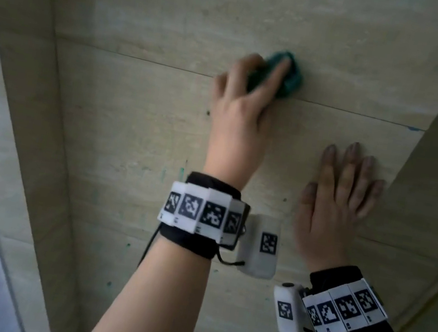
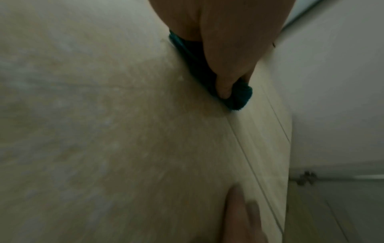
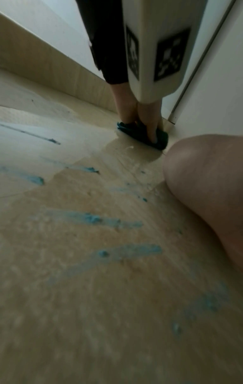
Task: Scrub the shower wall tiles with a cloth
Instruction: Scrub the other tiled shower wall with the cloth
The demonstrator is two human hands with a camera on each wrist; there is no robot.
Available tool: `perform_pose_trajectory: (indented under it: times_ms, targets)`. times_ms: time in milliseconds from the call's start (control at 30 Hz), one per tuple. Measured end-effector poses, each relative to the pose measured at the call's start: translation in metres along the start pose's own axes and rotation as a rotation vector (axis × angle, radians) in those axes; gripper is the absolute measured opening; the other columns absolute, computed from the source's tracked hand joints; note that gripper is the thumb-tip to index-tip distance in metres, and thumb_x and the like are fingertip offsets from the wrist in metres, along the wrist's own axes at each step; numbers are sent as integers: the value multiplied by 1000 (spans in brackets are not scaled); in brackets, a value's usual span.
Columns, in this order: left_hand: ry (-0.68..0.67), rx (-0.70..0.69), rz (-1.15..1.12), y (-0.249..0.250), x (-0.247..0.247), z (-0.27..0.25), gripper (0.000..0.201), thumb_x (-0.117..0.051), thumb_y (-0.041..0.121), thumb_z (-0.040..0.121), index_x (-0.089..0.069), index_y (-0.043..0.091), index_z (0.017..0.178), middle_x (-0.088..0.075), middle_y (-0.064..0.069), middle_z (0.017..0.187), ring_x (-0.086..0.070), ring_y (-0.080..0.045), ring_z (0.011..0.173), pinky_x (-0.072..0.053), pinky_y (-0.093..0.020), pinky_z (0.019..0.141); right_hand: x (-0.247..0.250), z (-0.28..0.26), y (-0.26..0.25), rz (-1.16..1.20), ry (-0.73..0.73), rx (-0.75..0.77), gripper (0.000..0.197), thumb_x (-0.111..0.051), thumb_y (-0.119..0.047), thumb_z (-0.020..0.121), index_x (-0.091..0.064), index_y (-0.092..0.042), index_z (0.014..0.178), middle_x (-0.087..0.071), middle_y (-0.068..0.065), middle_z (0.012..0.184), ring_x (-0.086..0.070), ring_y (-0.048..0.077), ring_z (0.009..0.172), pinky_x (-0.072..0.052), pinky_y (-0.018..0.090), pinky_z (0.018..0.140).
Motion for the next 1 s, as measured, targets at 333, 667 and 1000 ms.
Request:
perform_pose_trajectory:
  times_ms: [333, 667, 1000]
  targets:
    - [240, 290, 108, -68, 59, -15, 46, -53, -4, 87, -58, 8, 130, -50, -24, 122, -38, -27, 106, -27, -11, 92, 2, -2, 2, 30, 2, -22, 55, -28, -30, 99, -20, -17, 152, -15, 10, 158, -6, 31, 146, 1, 49, 116]
    - [-3, 134, 79, -2, -3, -61, 59, -52, -15, 77, -60, 12, 129, -51, -16, 128, -44, -35, 108, -41, -39, 88, 5, -1, 7, 64, 5, 23, 53, -30, -29, 99, -25, -16, 150, -17, 9, 157, -6, 28, 146, 4, 43, 117]
    - [-346, -183, 155, 10, -38, -177, 46, -54, 6, 83, -65, 24, 125, -43, 1, 128, -42, -25, 105, -36, -38, 84, 10, -7, 17, 53, 27, 135, 50, -34, -23, 99, -29, -14, 148, -28, 13, 154, -12, 28, 145, -3, 43, 118]
Point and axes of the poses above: each hand's wrist, its own z-axis towards the middle knuckle, its own x-axis out of the back of the hand, y = z × x, the point moved 7 cm from there along z, towards the middle knuckle
